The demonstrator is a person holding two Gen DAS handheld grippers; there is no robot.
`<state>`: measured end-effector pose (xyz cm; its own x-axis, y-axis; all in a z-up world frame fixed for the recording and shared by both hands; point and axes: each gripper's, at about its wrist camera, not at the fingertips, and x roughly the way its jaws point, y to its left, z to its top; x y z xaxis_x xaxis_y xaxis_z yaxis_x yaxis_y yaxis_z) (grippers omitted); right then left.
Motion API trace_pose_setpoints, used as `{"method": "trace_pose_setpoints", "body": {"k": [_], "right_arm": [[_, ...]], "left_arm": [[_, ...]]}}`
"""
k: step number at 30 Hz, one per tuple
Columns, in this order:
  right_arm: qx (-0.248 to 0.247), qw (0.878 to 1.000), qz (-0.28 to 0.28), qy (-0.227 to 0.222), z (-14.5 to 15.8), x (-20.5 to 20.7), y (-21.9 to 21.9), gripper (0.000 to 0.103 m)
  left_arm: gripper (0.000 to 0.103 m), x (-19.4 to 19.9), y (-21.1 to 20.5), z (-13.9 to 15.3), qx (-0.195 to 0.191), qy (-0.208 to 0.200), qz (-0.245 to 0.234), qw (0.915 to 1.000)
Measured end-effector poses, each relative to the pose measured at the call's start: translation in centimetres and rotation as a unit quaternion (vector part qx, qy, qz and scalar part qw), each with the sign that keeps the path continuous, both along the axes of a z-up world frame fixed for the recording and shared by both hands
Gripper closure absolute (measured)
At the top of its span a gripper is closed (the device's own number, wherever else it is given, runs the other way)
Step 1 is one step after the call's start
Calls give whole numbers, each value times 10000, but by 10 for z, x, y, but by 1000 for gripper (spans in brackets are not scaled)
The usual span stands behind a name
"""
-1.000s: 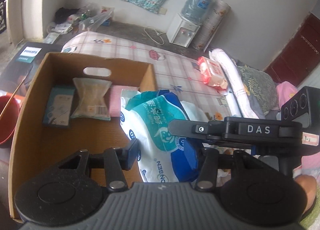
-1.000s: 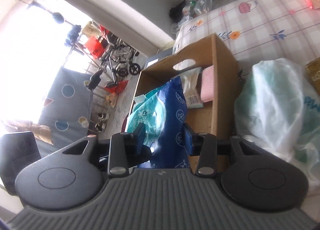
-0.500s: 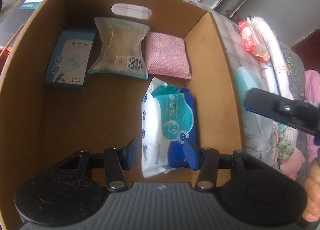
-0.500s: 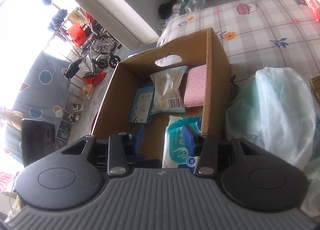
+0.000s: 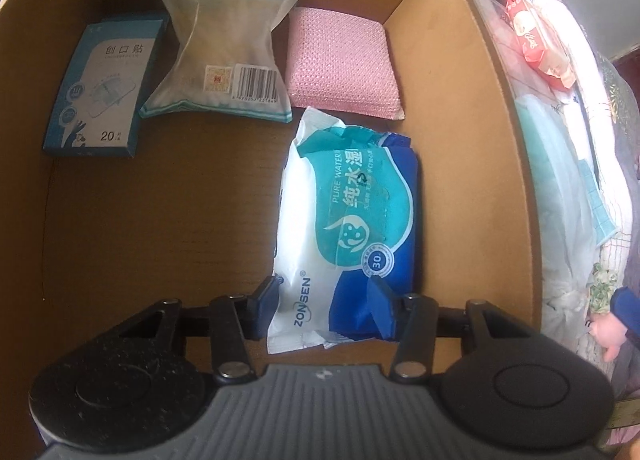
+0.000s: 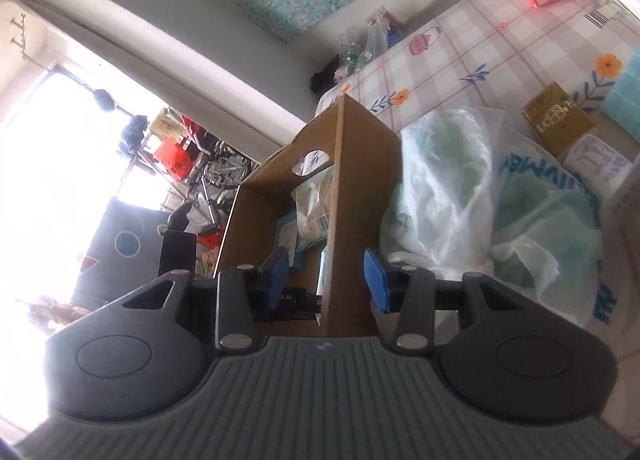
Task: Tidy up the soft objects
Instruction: 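Press the wipes pack flat in the box with the left gripper, then move the right gripper to the pink plush toy and grasp its ear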
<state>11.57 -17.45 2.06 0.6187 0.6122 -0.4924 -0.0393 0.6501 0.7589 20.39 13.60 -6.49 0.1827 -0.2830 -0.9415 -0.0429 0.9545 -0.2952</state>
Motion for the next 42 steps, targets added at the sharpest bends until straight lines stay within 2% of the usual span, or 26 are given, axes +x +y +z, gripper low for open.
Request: {"method": "trace_pose_setpoints", "body": {"k": [8,14,16,19,24,28,34,38,42], "right_arm": [[329,9975,-544,314,-38,-24,-36,61],[407,9946,-807,509,-58,-40,-54,61],[373,9940,-902,500,-58,-45,-62,61],[263,9934,-1030,429,-57,-53,-72,59],[53,9916,-1269,260,-52,-68,-87,54],[-50,9895,-1447,34,-47,-82,-100,52],[-378,9814,-1827,-442,-31,-110,-123,49],[-590,9709,-2222,-678,-24,-133,-146,48],[-703,9578,-2695,-708,-24,-157,-177,47]], "left_arm": [[51,8,-15,1,217,-274,67,9994],[49,12,-14,2,213,-329,123,9992],[46,10,-13,7,302,-412,130,9986],[32,4,-11,21,245,-558,180,9980],[26,-18,-3,56,246,-1012,355,9939],[23,-43,-4,92,401,-1641,495,9844],[16,-98,-44,135,651,-2792,257,9577],[15,-123,-97,141,360,-3198,-209,9466],[15,-134,-162,130,184,-3411,-921,9353]]}}
